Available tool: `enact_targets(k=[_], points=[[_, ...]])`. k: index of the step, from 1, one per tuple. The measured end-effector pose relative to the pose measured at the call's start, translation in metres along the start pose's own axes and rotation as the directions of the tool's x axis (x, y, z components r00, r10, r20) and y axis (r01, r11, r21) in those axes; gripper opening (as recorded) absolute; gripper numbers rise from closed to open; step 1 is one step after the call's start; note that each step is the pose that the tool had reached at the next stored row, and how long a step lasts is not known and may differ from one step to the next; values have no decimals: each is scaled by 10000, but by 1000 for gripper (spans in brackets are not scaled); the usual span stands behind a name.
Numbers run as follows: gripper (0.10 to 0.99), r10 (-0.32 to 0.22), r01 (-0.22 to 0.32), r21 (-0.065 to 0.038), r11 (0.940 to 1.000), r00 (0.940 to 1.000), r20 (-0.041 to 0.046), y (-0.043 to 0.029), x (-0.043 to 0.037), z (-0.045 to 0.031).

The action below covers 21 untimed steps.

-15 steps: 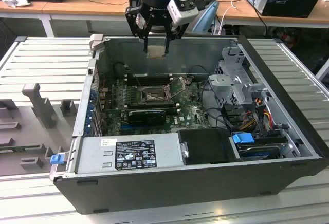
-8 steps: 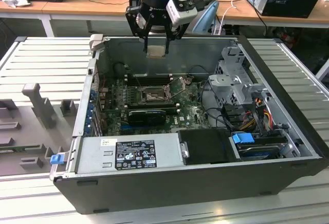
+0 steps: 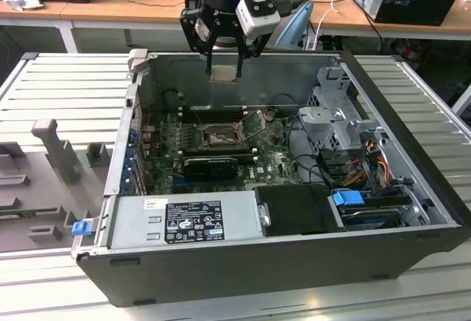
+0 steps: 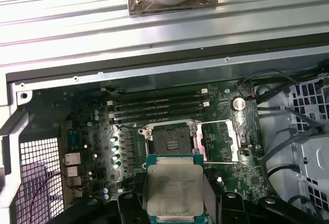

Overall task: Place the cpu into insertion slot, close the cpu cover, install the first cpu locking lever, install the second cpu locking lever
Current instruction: 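Place the cpu into insertion slot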

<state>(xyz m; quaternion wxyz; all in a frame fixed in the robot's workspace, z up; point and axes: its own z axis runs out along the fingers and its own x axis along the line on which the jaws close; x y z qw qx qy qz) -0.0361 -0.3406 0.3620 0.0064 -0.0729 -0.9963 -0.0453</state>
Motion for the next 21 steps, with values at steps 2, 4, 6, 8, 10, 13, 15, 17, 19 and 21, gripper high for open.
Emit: enact_targets(k=[2, 4, 6, 8, 10, 13, 15, 17, 19, 21], points=[[529, 278, -278, -6, 9996, 9996, 25, 0, 0, 0], [529, 523, -523, -12, 9986, 9986, 46, 0, 0, 1], [529, 656, -656, -15, 9978, 9978, 58, 0, 0, 1], [529, 760, -760, -17, 9971, 9971, 67, 0, 0, 1], [529, 919, -919, -22, 9958, 9957, 81, 0, 0, 1], [529, 1096, -1096, -27, 9940, 9939, 97, 0, 0, 1], [529, 1199, -1199, -30, 9928, 9927, 106, 0, 0, 1], [529, 1436, -1436, -38, 9896, 9895, 126, 0, 0, 1], [529, 1548, -1548, -41, 9879, 9878, 136, 0, 0, 1], [529, 1742, -1741, -48, 9847, 9846, 153, 0, 0, 1]])
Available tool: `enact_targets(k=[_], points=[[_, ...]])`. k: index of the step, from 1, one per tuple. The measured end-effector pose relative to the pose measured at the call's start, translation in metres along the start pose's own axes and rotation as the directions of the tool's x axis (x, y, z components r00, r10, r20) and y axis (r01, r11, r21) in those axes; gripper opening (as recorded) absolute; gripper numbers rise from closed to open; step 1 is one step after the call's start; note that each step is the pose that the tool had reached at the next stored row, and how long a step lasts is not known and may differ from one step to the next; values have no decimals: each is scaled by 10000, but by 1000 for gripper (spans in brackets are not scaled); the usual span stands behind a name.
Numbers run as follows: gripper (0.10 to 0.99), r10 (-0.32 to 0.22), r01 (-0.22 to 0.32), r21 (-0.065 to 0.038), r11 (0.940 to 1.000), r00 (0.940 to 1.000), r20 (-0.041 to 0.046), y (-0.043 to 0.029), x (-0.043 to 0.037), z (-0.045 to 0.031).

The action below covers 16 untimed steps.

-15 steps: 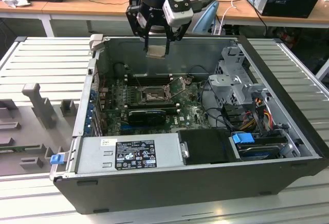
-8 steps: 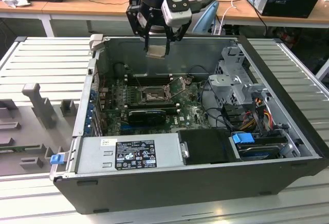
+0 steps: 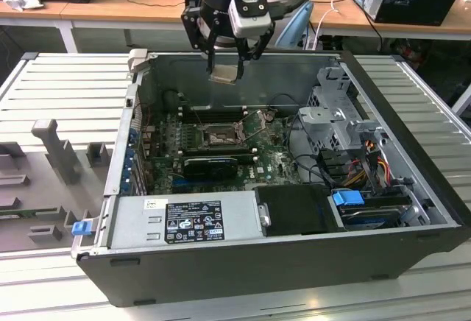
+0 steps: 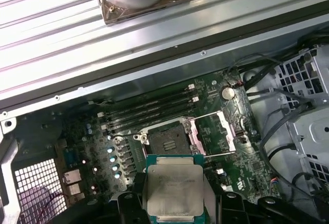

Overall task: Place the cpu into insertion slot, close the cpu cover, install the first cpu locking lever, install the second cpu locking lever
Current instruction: 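Place the cpu into insertion slot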

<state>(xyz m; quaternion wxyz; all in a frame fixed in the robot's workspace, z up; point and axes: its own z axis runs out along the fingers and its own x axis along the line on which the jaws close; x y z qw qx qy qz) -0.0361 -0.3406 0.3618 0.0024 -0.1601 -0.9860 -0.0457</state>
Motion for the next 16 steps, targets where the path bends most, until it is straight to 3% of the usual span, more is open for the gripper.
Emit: enact_targets(k=[9, 16], points=[[529, 834, -834, -17, 9965, 9965, 74, 0, 0, 1], [529, 1522, -1521, -40, 9884, 9883, 134, 0, 0, 3]])
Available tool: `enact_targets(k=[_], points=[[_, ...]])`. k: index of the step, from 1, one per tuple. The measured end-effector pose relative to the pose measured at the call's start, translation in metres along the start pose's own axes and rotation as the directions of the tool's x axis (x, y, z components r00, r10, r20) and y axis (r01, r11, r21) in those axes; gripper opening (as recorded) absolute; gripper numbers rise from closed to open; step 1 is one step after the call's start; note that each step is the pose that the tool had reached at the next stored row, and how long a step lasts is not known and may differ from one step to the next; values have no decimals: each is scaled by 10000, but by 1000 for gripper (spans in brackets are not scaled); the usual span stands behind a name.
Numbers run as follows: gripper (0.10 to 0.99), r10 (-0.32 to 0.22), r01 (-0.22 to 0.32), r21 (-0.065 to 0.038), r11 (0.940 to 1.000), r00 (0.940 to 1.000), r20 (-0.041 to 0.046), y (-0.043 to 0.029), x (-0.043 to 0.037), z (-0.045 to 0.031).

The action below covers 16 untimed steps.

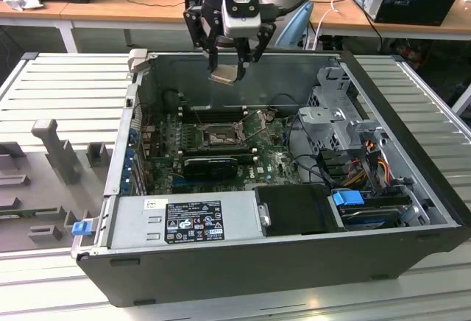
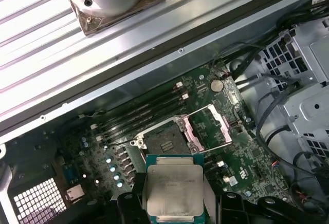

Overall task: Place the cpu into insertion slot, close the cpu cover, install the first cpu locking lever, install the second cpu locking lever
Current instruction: 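Place the cpu into insertion slot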

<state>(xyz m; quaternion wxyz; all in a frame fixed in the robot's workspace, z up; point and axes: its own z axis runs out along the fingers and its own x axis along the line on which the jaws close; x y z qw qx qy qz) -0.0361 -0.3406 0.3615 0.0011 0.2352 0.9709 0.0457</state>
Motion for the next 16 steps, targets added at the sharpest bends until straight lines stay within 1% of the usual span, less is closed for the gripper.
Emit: enact_targets(k=[3, 7, 9, 13, 16], points=[[529, 311, -311, -7, 9995, 9995, 28, 0, 0, 0], [529, 722, -722, -17, 9974, 9974, 64, 0, 0, 0], [529, 833, -833, -19, 9965, 9965, 75, 0, 0, 0], [529, 1170, -1170, -29, 9931, 9931, 104, 0, 0, 0], [529, 1446, -1445, -37, 9895, 9894, 128, 0, 0, 0]])
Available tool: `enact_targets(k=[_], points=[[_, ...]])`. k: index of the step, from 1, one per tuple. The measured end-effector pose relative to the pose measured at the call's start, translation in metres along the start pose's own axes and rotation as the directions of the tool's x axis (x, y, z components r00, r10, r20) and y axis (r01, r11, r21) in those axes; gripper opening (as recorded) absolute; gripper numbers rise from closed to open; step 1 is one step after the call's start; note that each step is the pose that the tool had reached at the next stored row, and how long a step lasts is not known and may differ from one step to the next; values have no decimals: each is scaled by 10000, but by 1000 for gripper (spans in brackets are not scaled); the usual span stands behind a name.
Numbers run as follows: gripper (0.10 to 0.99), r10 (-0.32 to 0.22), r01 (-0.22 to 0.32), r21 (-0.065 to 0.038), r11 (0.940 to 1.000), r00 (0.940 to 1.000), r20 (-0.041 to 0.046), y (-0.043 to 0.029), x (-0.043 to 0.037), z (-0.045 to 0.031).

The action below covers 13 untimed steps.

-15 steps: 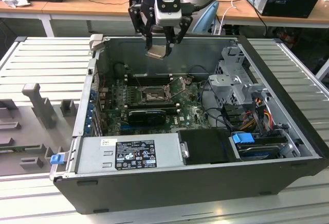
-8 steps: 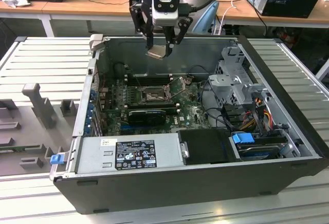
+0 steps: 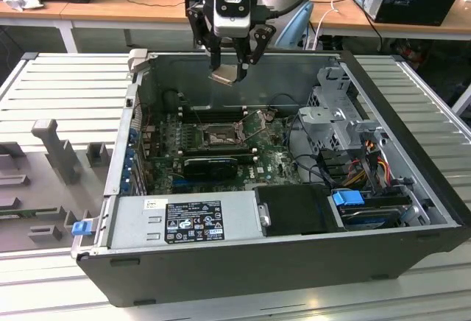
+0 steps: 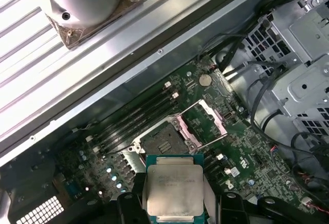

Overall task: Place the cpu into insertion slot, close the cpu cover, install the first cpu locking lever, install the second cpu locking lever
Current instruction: 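Place the cpu into insertion slot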

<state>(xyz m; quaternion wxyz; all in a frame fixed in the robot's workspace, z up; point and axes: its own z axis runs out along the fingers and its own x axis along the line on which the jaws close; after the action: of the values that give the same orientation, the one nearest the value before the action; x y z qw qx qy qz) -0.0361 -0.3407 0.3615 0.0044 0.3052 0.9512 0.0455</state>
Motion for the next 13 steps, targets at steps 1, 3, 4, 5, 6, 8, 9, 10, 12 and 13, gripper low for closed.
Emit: enact_targets(k=[1, 3, 4, 5, 6, 8, 9, 10, 12, 13], points=[[529, 45, -45, -1, 10000, 10000, 4, 0, 0, 0], [529, 279, -279, -6, 9996, 9996, 26, 0, 0, 1], [529, 438, -438, -8, 9990, 9990, 41, 0, 0, 1], [529, 511, -511, -10, 9987, 9987, 47, 0, 0, 1], [529, 572, -572, -11, 9984, 9984, 52, 0, 0, 1], [529, 789, -789, -17, 9969, 9969, 71, 0, 0, 2], [529, 895, -895, -20, 9960, 9960, 81, 0, 0, 2], [529, 978, -978, -22, 9952, 9952, 88, 0, 0, 2], [529, 1119, -1119, -26, 9937, 9937, 101, 0, 0, 2], [529, 1235, -1235, -30, 9923, 9923, 111, 0, 0, 2]])
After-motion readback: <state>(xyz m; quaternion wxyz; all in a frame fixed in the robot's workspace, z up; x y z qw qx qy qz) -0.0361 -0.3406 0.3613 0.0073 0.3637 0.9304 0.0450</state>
